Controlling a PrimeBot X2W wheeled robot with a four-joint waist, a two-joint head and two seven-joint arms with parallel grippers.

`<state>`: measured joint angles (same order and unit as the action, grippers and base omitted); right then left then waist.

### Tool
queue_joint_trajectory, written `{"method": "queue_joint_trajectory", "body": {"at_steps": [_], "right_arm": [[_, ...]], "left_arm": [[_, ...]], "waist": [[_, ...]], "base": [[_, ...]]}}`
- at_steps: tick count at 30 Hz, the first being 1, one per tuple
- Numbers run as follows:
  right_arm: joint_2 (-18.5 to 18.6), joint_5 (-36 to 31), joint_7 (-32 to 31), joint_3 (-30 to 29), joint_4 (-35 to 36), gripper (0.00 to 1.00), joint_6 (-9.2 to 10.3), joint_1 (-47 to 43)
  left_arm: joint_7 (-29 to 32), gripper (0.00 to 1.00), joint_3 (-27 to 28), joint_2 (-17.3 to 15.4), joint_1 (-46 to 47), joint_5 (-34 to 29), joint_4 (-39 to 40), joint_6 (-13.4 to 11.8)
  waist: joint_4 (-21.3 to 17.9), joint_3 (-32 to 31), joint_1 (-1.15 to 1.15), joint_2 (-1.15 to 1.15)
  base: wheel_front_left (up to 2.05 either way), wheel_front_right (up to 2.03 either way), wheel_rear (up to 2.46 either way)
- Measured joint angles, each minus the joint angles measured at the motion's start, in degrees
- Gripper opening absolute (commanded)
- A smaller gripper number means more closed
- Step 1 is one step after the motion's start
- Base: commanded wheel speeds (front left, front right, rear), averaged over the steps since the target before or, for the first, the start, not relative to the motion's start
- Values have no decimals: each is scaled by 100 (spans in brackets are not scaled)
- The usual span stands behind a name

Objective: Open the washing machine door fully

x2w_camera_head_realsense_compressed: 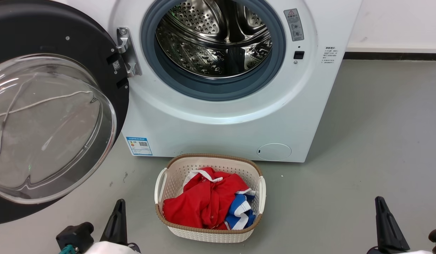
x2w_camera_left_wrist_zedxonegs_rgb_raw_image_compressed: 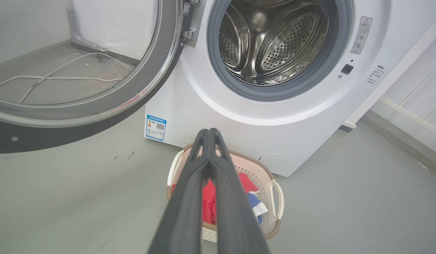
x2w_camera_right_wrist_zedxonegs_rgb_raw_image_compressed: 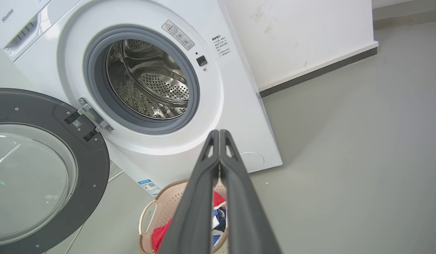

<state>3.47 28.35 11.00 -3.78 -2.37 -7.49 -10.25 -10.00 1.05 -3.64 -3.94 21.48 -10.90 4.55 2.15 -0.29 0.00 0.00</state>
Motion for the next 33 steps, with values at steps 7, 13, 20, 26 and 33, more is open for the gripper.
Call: {"method": "queue_joint_trajectory", "body": {"at_steps": [7,13,20,26,33], "right_arm": [[31,690,-137,26,-124,0,0,150],[51,1245,-252,42,-211,0,0,282],[70,1833,-379,52,-312,0,0,424],[78,2301,-461,54,-391,0,0,530],[88,2794,-603,56,-481,0,0,640]], "left_arm": [[165,0,58,11,93,719,-32,34],[299,0,100,15,185,1295,-55,52],[436,0,145,20,269,1916,-79,92],[545,0,181,25,322,2408,-102,100],[689,0,224,34,408,2952,-127,109]], "waist": [[-14,3,0,0],[-26,6,0,0],[-40,9,0,0],[-52,12,0,0],[-66,15,0,0]], "base": [[0,0,0],[0,0,0],[0,0,0],[0,0,0],[0,0,0]]}}
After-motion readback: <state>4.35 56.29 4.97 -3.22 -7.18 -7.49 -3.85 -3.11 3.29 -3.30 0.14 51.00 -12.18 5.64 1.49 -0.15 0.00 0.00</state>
